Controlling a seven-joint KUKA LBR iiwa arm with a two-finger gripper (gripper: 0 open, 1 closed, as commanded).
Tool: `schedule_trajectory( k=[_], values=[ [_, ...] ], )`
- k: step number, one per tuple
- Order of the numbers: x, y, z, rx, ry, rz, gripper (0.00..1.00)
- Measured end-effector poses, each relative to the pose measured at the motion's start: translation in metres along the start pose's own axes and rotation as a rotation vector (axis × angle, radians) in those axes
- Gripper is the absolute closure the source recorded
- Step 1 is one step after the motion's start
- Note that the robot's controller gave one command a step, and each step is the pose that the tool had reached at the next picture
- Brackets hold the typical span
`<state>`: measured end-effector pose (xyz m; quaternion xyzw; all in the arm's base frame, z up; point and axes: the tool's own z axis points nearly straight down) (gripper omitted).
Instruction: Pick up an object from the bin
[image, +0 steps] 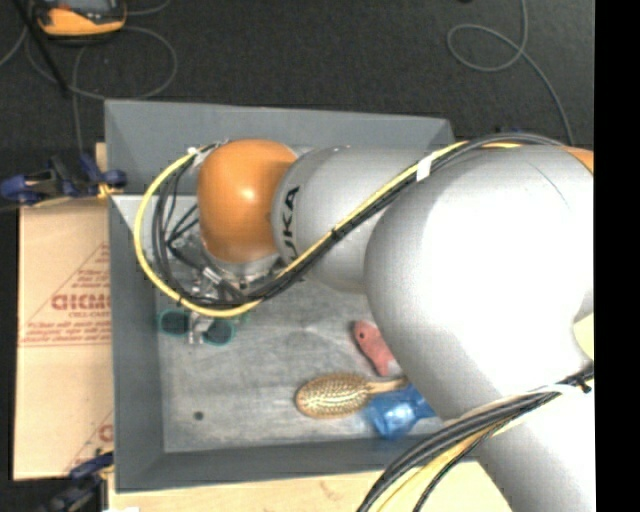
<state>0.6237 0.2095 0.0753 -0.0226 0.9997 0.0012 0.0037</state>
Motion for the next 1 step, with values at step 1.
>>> schedule_trajectory(
  k=[1],
  values=[
    [-0.0070, 0.0007, -0.1876, -0.002, -0.005, 0.038, 1.00]
  ],
)
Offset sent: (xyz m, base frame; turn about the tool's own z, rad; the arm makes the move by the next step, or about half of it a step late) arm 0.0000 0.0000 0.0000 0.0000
